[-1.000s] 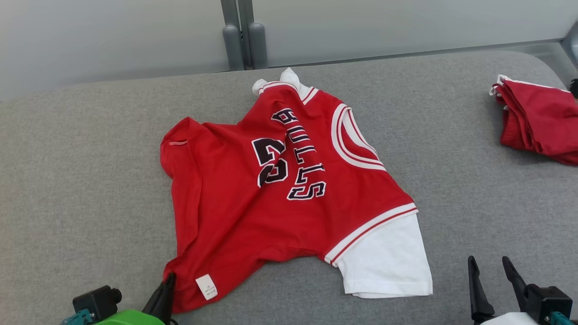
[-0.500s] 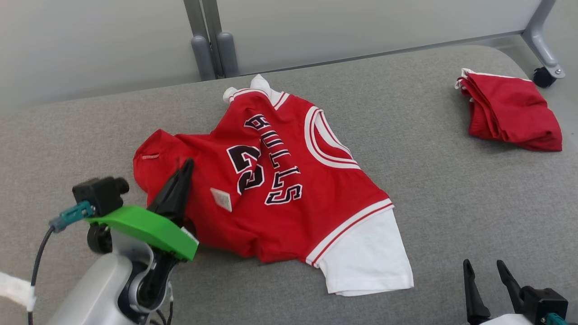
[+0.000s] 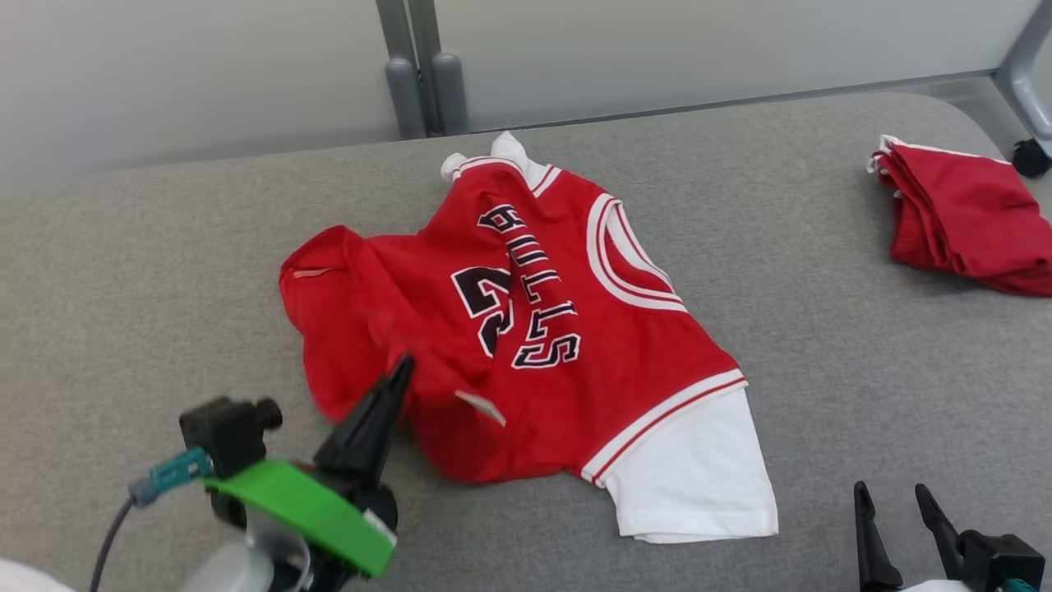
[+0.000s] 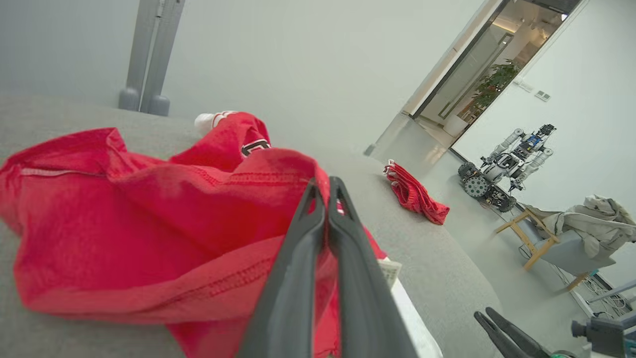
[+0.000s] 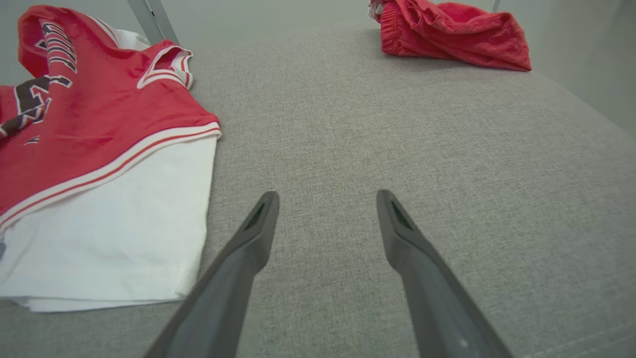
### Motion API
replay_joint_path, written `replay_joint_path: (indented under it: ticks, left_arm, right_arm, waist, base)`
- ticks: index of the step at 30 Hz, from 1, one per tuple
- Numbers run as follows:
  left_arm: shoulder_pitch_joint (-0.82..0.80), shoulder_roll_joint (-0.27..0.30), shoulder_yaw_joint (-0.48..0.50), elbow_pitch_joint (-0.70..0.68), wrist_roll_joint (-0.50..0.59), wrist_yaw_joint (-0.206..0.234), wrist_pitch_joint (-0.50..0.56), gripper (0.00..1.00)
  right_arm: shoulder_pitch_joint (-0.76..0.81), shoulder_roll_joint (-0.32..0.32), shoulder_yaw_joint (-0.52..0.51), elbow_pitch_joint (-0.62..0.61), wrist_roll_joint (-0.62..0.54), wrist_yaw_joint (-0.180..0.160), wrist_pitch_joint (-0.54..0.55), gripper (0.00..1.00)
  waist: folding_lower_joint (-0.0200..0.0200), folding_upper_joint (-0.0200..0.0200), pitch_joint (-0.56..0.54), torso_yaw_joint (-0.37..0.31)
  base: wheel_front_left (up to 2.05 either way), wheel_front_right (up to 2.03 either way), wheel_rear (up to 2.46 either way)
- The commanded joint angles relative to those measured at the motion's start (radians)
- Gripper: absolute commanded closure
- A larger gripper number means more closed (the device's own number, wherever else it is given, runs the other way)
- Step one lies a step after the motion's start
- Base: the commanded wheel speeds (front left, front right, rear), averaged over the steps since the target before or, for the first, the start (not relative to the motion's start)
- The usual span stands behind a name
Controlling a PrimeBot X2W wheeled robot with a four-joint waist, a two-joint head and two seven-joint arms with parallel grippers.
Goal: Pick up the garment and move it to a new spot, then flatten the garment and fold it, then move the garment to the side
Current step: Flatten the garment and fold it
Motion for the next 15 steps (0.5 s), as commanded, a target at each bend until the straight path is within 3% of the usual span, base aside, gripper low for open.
replay_joint_path:
  ticks: [1, 6, 15]
  left_arm:
    - [0.061, 0.024, -0.008, 0.004, -0.005, 0.008, -0.003, 1.0]
    - [0.237, 0.068, -0.043, 0.036, -0.003, 0.033, -0.024, 1.0]
    - [0.285, 0.0, -0.043, 0.231, -0.084, -0.037, -0.066, 1.0]
  right_arm:
    - [0.004, -0.002, -0.004, -0.002, -0.008, -0.001, 0.0, 0.0]
    - [0.007, -0.002, -0.013, -0.004, -0.019, -0.001, 0.0, 0.0]
    - [-0.01, -0.002, -0.014, -0.002, -0.037, -0.001, 0.0, 0.0]
  waist:
    - [0.0, 0.0, 0.001, 0.038]
    - [0.0, 0.0, 0.004, 0.093]
    - [0.0, 0.0, 0.003, 0.164]
  base:
    - [0.0, 0.0, 0.0]
    - [0.0, 0.0, 0.0]
    - [0.0, 0.0, 0.0]
